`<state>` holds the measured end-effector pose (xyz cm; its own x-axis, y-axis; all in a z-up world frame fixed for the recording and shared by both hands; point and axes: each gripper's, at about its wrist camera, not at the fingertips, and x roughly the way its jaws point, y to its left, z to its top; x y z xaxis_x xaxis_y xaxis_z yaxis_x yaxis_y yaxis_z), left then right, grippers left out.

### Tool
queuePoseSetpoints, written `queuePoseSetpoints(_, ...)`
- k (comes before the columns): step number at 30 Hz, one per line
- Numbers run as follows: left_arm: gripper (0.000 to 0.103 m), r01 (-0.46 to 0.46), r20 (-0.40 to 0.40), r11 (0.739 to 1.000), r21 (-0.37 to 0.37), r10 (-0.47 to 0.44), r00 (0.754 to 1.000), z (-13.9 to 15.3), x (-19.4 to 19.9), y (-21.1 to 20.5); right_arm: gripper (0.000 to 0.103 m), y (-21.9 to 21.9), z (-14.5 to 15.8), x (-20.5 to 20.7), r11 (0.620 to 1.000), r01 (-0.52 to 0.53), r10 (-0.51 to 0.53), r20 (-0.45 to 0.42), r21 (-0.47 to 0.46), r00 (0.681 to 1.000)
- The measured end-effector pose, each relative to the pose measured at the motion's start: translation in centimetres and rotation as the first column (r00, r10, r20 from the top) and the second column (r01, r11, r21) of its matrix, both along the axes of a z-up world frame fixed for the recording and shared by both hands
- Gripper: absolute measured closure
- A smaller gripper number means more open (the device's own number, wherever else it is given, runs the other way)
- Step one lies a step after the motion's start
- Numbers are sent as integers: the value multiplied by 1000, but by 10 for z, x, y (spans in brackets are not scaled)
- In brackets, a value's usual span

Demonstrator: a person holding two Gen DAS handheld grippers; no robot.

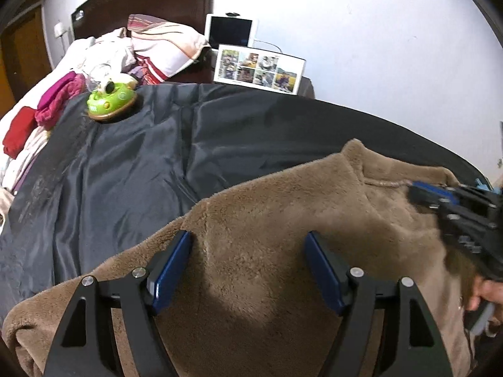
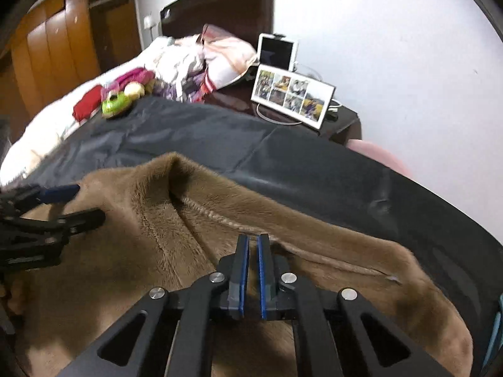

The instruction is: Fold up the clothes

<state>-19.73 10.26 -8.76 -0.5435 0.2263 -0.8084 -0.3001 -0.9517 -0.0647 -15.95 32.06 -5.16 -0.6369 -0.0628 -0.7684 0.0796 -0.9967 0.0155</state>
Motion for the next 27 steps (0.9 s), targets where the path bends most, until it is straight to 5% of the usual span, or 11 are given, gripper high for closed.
queuePoseSetpoints(2,25,-6,-24,999,-35,5,1000,-2,0,1,78,6,12,14,999,-12,12,7,-35,1000)
queuePoseSetpoints(4,24,-9,-32,999,-42,8,999,-3,0,0,18,11,21,37,998,-28,28,5,-48,1000)
queuePoseSetpoints(11,21,-19,-38,999,-34,17,999,-5,-5,-4,17,24,14,146,994,-72,81,102,-87,992)
queuePoseSetpoints(15,17,-56,-33,998,-41,54,998,-6,-16,-7,15,43,-21,183,998,13,-24,181,61,983)
queuePoseSetpoints(23,9,-131,51,989,-65,134,990,4,-1,-24,14,86,-8,192,978,150,-168,123,144,978)
queuePoseSetpoints(27,8,-28,34,995,-100,31,999,31,54,-37,14,82,8,200,977,154,-172,117,150,978)
